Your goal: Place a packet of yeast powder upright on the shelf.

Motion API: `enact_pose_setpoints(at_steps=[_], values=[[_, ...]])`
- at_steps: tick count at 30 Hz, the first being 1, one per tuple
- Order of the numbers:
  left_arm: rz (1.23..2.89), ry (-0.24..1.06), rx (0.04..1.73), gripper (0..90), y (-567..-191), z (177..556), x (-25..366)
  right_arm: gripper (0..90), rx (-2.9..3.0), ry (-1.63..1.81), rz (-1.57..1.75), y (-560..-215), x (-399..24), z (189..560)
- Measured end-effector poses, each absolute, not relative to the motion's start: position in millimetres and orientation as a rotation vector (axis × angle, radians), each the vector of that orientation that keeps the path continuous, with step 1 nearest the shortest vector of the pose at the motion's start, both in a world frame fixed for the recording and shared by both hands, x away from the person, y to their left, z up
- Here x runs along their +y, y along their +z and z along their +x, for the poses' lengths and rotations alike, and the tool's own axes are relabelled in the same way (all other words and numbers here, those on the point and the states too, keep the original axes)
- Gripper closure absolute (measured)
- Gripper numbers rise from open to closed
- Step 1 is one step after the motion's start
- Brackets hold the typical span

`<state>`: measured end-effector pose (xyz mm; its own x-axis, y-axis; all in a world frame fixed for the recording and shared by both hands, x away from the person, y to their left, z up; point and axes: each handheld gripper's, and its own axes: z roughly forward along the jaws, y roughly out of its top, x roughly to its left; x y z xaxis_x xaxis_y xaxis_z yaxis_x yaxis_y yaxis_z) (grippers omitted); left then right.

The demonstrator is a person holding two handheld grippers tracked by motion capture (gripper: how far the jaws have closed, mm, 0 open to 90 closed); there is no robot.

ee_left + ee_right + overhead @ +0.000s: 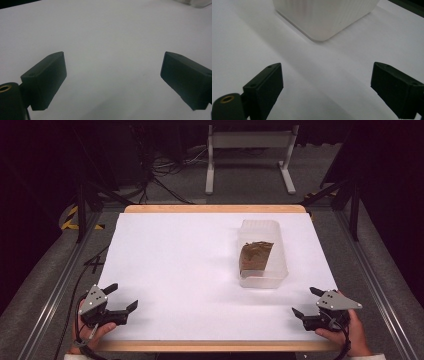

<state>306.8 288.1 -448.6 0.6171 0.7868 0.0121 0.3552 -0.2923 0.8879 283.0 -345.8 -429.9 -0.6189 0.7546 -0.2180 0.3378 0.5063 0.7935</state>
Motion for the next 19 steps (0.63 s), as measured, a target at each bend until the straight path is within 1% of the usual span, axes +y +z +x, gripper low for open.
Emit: enact_pose_setpoints(at_steps=[19], values=[[1.927, 0.535, 0.918, 7.7, -449.0, 311.7, 278.8, 11.5, 2.194, 0.992, 0.905, -431.9, -348.4, 284.9]])
